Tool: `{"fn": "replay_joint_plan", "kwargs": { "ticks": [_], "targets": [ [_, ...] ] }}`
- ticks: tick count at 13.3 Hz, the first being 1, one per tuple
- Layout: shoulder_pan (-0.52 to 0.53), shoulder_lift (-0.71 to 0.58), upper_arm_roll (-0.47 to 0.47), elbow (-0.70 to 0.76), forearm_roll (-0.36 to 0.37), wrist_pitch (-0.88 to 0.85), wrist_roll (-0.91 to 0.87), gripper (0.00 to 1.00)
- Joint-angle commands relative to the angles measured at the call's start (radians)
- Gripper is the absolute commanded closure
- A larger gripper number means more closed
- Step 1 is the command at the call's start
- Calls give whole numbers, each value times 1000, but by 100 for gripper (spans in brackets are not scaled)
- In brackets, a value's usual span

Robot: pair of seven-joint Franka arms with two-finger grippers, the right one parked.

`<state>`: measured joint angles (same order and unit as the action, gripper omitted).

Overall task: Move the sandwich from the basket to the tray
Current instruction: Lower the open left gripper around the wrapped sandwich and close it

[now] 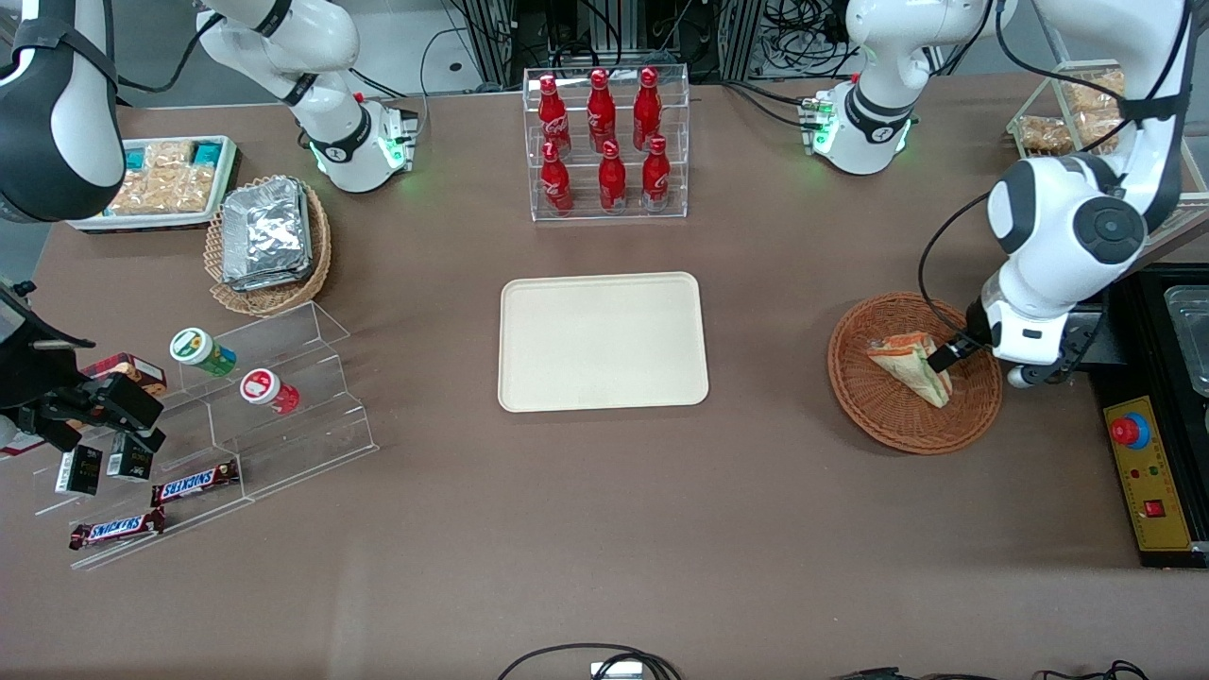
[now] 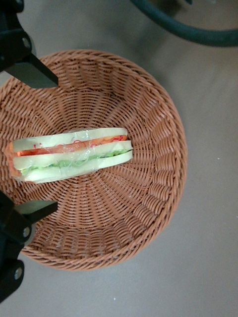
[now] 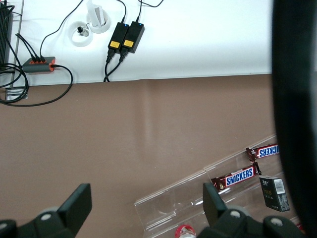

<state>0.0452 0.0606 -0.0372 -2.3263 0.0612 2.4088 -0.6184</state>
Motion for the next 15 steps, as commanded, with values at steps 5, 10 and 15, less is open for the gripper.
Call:
{"fn": "replay_joint_plan", "kwargs": {
  "ticks": [5,10,15],
  "targets": [
    [-13,70,-3,-70,8,169,-119,0],
    [-16,126,-6,-99,8,253,-179,0],
    [-36,156,-4,-94,8,259,-225,100]
  ]
}}
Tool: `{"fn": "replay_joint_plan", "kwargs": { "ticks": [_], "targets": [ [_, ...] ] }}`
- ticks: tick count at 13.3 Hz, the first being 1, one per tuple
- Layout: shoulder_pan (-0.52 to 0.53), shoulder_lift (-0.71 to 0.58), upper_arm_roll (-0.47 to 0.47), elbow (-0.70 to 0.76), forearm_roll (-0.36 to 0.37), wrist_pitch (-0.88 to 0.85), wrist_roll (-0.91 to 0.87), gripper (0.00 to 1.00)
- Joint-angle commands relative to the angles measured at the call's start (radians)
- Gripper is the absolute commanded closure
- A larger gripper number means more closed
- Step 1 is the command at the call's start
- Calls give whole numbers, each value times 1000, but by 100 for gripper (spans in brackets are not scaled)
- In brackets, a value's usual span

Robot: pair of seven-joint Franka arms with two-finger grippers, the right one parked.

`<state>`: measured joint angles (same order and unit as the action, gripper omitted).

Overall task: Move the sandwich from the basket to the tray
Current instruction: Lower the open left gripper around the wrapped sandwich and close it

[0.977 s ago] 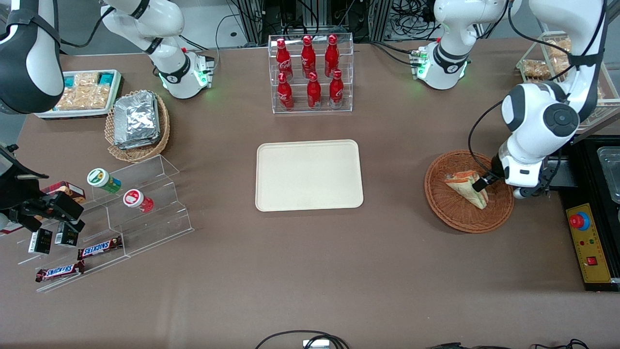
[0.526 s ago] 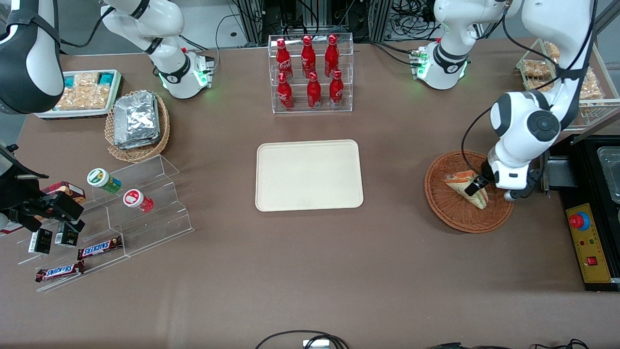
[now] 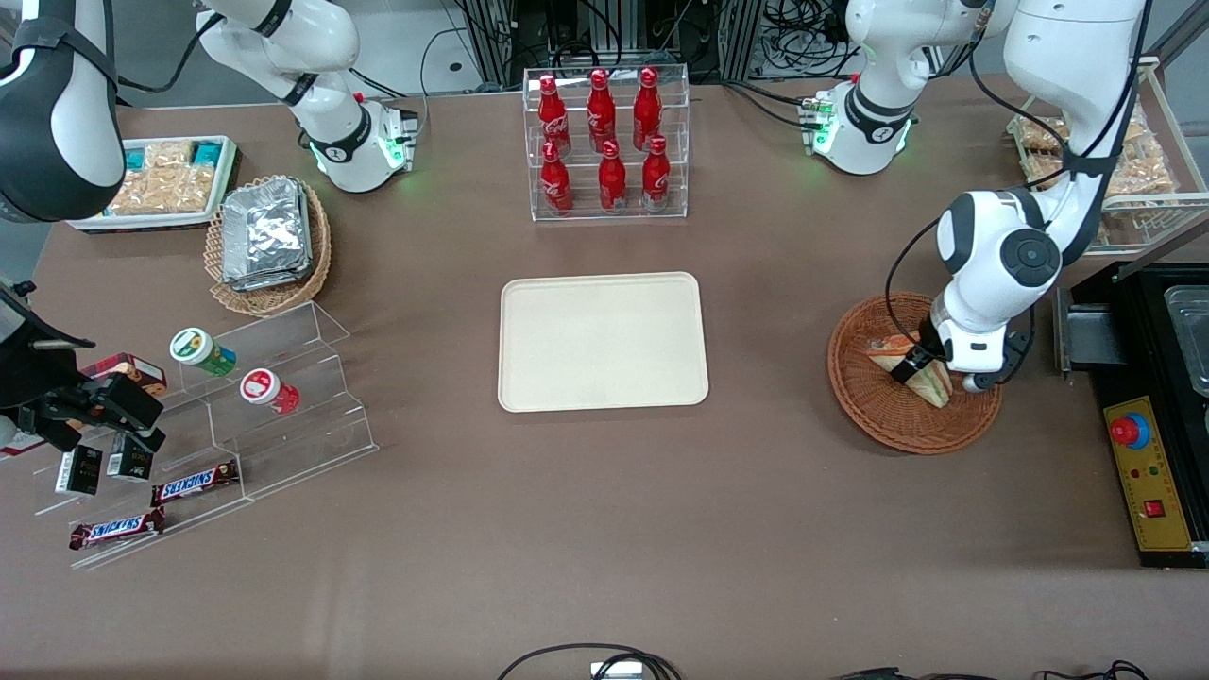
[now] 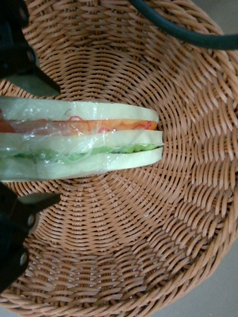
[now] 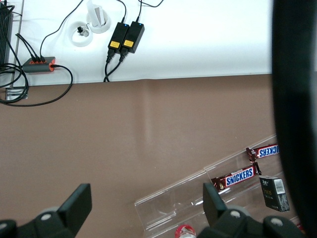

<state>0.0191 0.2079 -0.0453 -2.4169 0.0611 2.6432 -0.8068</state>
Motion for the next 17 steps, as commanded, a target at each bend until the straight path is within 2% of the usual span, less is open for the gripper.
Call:
{"fn": "replay_joint_plan", "kwargs": {
  "ticks": [1,5,7,12,15,17],
  "targets": [
    [-10,13,4,-1,9,24,-37,100],
    [-10,-27,4,1,9,-5,-26,100],
    [-11,-79,-1,13,16,-92,-3,100],
    [-11,-162,-30,36,16,-190,147,100],
    [-11,-195,-99,73,16,-270,204,100],
    [-11,-197,-186,143,14,-360,204,100]
  ]
}}
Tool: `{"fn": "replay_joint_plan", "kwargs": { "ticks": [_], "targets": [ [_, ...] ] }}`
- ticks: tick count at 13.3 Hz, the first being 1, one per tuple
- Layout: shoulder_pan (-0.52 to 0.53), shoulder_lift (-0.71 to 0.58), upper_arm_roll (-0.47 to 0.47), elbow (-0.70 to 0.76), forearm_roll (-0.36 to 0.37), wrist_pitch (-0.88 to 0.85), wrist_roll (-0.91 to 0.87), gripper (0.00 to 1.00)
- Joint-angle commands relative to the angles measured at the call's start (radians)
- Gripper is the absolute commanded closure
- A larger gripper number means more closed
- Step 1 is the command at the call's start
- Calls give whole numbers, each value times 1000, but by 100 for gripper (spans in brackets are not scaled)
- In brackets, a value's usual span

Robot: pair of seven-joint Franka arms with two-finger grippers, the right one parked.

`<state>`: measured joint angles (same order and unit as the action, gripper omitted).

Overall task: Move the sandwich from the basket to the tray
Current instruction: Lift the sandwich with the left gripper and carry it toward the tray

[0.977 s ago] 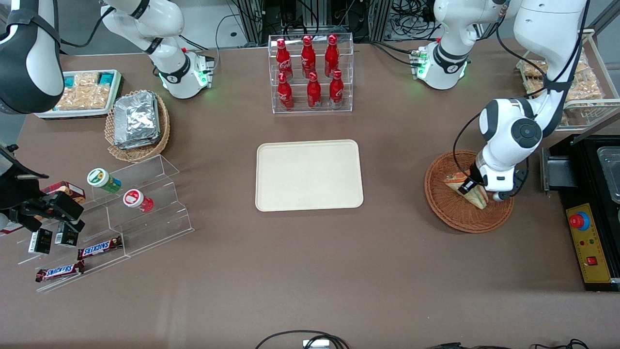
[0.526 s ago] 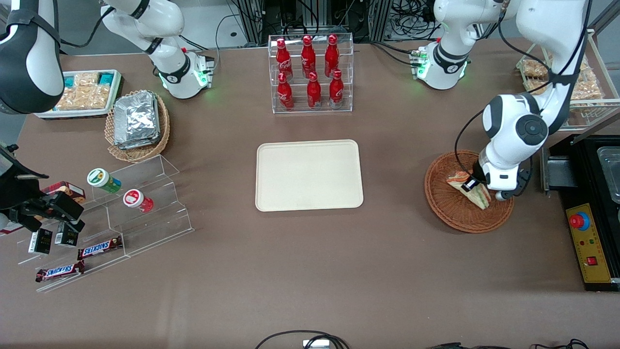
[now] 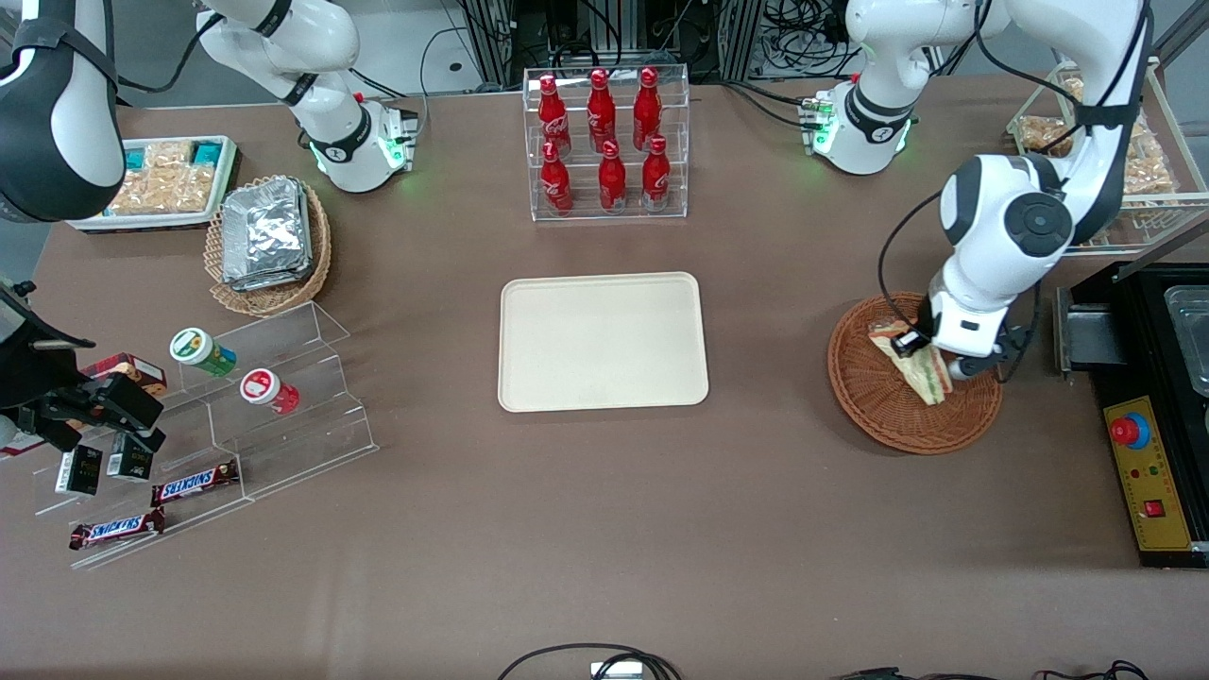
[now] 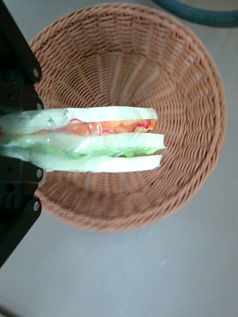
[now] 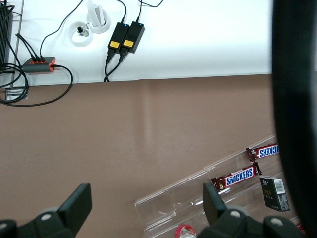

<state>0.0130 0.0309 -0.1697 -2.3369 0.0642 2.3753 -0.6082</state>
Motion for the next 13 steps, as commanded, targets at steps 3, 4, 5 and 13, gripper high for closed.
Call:
{"fn": "replay_joint_plan", "kwargs": {
  "ticks": [3,4,5,13],
  "targets": [
    [-5,-16,-196,172,11,-227,4,100],
    [-5,-16,-242,185,11,-232,-5,100],
    [-5,-12,-288,189,11,-232,-10,100],
    [-80,87,-464,235,92,-189,-25,100]
  ]
}}
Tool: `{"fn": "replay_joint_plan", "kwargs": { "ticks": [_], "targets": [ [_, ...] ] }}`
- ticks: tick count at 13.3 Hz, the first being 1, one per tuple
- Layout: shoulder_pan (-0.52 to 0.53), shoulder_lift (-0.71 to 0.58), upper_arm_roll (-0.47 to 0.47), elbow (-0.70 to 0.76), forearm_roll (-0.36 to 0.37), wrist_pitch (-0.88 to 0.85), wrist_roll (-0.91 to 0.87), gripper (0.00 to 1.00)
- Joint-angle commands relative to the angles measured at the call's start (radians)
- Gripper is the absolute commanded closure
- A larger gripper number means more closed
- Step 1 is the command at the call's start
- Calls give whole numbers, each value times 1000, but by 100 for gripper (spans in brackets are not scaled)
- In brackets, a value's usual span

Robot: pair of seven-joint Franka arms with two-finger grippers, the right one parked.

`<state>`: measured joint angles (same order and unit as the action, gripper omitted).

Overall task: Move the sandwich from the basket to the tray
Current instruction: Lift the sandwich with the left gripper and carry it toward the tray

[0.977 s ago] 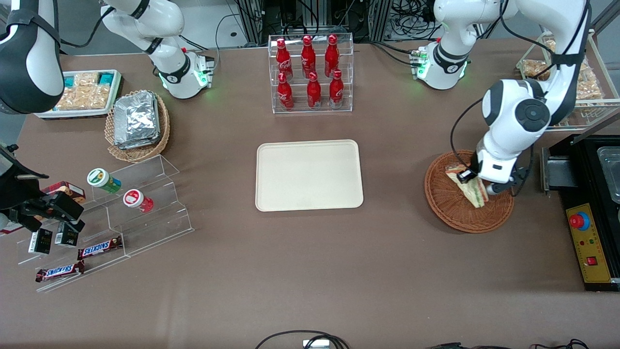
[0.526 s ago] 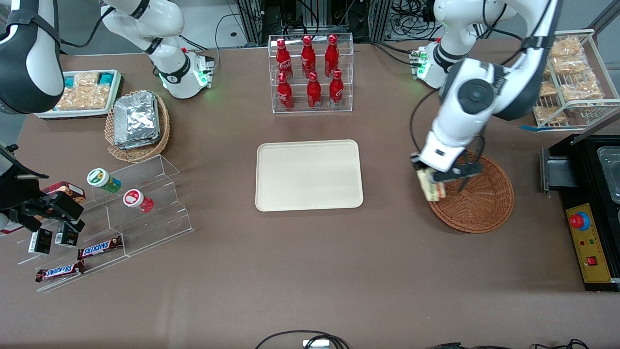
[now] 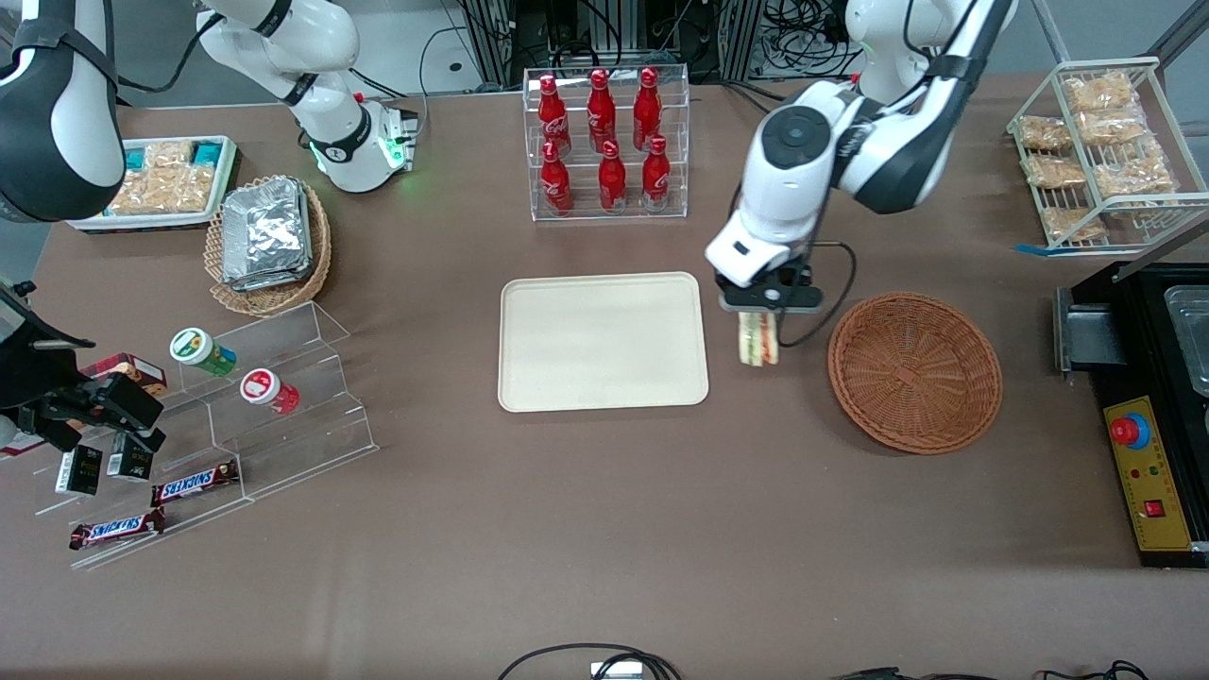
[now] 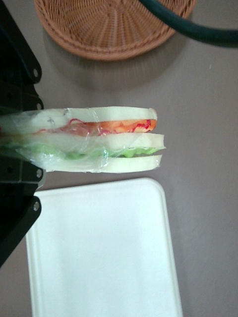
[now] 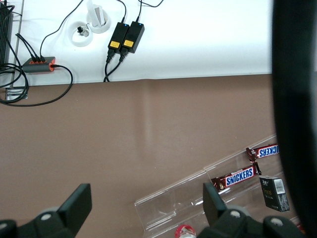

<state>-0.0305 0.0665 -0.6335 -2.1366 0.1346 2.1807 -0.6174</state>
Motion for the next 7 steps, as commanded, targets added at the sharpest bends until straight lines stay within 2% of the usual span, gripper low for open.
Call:
{"fn": "replay_joint_plan", "kwargs": {
  "ticks": [1,3,7],
  "targets": [
    [-61,70,0,35,22,28,-22,100],
    [-101,122,0,37,26,59,-70,100],
    [-155,231,0,41,95,114,-148,100]
  ]
}}
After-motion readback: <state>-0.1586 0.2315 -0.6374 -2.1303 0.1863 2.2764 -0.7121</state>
